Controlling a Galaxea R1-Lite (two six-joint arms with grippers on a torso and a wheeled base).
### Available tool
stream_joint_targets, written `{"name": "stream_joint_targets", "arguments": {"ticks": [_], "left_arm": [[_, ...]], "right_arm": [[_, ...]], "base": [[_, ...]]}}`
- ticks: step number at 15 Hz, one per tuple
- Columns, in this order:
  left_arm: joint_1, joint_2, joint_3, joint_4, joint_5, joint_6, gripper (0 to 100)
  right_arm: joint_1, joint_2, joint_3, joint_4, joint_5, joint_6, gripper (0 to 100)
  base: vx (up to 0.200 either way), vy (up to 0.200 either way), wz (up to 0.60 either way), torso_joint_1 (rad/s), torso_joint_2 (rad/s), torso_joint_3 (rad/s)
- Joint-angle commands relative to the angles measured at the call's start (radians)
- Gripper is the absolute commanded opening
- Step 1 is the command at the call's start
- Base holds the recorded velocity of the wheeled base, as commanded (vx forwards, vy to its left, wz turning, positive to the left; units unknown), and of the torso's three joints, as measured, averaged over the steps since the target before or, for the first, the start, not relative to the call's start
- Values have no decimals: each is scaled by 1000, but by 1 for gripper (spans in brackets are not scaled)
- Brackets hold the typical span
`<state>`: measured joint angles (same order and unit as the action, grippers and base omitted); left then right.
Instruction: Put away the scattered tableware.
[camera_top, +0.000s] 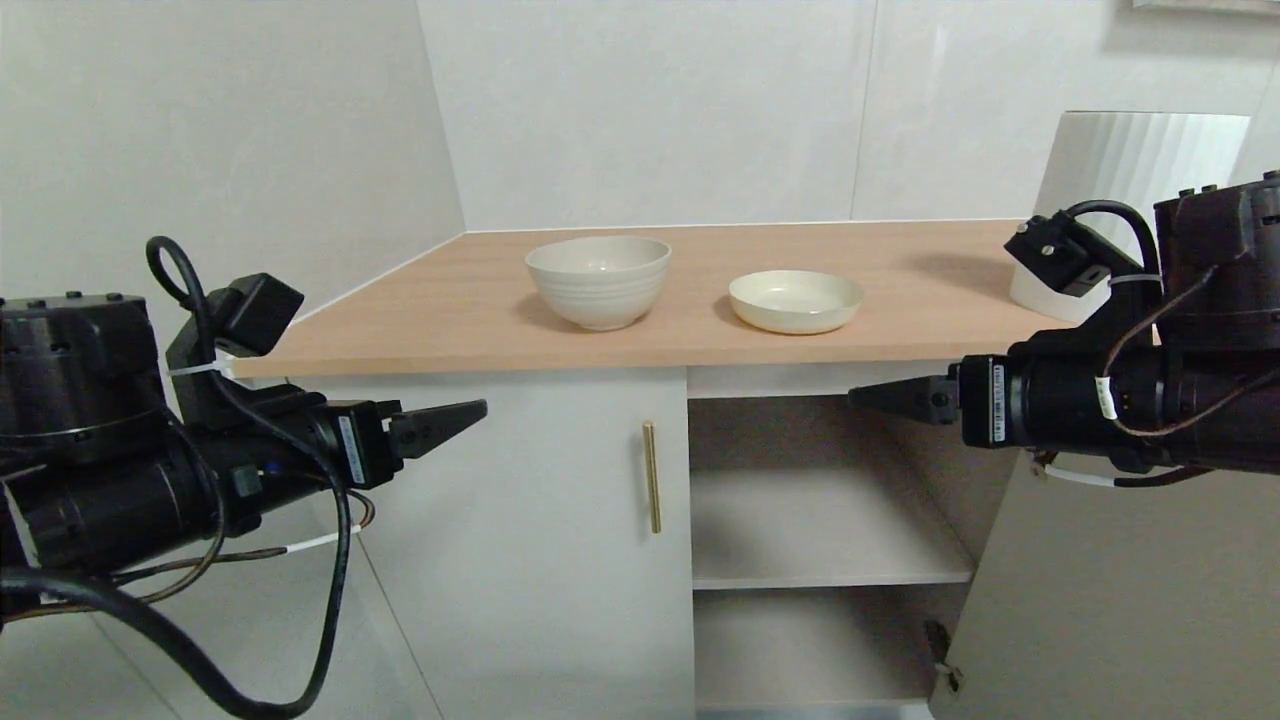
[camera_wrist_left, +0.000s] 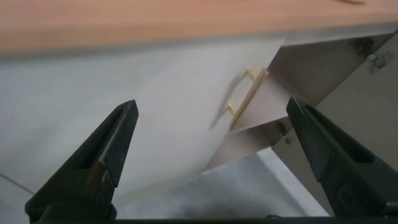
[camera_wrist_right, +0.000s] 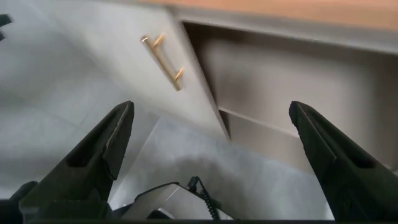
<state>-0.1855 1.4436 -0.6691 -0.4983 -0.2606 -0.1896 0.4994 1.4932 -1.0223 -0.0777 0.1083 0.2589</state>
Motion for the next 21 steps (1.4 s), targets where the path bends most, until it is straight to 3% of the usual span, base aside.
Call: {"name": "stream_joint_targets", "arguments": {"ticks": [1,14,17,19,21], "left_arm": [[0,12,0,-2,0,-1,100],[-5,41,-13,-3,1,1,100],[-18,67,-96,12,11,-1,100],[-22,121,-225,116,18,-1,100],[-38,164,-446,442,24,-2,100]], "right_arm": [[1,9,-1,-1,1,0,100],[-21,67,-4,-7,-1,-32,100],[-36,102,-30,-21,-1,-72,100],[-50,153,-87,-31,-9,-70,100],[-65,202,-156,18,-24,-61,100]], "base": [[0,0,0,203,-515,-315],[0,0,0,186,-490,-284],[0,0,0,126,-303,-167],[0,0,0,37,-66,-39],[0,0,0,0,0,0]]}}
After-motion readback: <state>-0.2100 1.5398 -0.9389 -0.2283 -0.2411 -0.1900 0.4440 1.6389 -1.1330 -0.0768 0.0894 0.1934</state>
